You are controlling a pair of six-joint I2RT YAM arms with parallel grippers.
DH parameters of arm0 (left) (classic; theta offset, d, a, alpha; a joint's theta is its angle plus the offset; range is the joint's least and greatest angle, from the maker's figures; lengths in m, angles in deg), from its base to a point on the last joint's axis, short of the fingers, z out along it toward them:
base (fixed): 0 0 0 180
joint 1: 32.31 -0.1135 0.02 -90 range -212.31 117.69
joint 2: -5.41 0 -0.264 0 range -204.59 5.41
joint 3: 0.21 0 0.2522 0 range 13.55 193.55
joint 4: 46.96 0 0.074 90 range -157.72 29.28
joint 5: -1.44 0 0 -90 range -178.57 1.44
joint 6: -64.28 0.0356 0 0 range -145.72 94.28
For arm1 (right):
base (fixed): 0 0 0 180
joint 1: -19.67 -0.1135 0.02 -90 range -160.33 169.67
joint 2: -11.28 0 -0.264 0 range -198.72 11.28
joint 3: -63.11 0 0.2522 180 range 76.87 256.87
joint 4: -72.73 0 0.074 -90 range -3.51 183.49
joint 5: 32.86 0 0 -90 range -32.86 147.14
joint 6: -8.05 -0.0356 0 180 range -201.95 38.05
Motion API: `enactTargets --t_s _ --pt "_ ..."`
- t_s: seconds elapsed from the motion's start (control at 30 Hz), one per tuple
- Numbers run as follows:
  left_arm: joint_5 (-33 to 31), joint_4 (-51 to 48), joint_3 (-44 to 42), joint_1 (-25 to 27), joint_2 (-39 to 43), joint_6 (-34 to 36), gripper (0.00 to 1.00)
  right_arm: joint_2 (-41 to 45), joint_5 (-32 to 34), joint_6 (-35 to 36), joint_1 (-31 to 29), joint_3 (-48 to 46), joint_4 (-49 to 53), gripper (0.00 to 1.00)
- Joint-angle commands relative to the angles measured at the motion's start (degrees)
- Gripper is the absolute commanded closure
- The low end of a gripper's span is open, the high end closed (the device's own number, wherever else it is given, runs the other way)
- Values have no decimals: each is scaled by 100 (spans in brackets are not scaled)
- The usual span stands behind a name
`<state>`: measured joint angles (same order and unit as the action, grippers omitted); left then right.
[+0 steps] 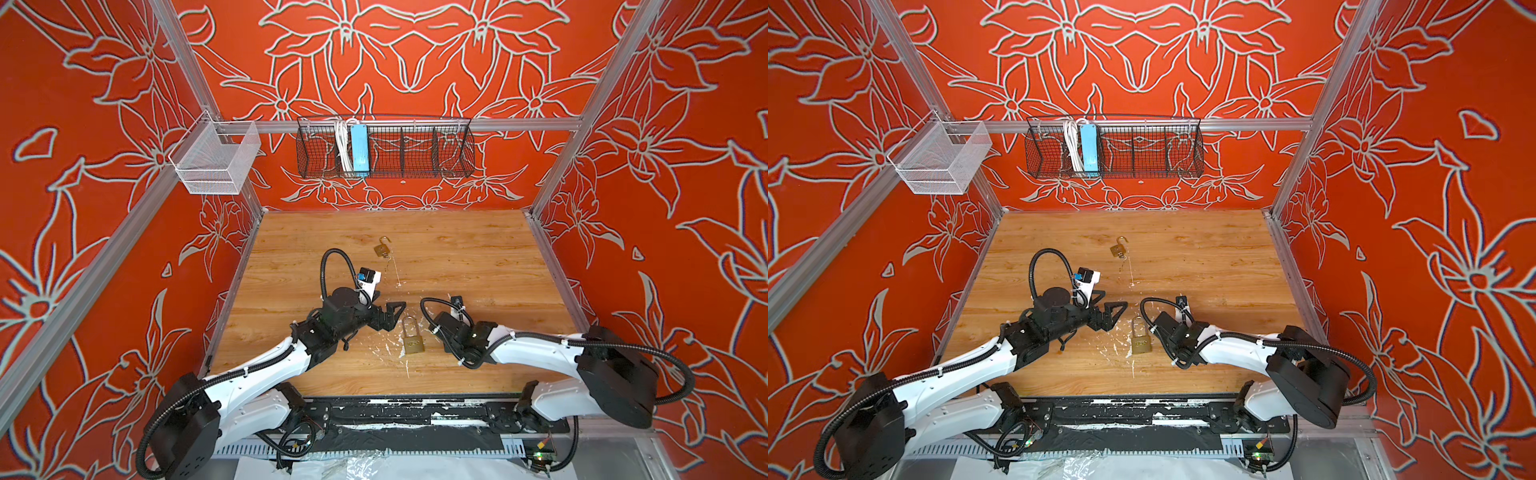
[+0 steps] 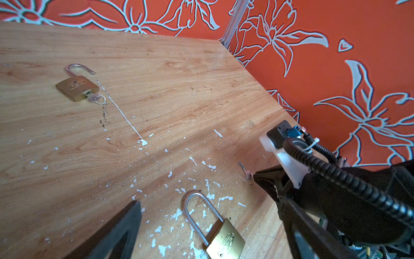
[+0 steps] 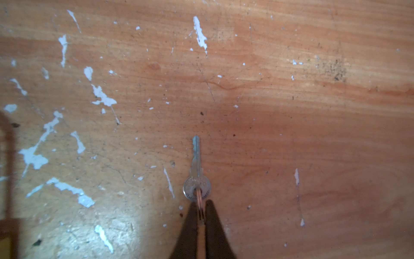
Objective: Unlock with the key
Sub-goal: 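Lift the key with the right gripper toward the open left gripper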
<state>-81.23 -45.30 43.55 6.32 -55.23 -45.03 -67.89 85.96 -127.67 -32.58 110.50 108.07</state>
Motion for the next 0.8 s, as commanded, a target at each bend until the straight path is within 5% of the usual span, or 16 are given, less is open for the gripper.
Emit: enactTargets --t_s 0.0,0.47,0.77 --pt "-54 -65 147 -5 -35 58 3 64 207 12 -31 -28 67 100" --pt "-186 319 -139 -86 199 237 2 271 -690 2233 335 1590 309 100" --pt "-230 2685 -1291 -145 23 1407 6 -35 -2037 3049 813 2834 248 100"
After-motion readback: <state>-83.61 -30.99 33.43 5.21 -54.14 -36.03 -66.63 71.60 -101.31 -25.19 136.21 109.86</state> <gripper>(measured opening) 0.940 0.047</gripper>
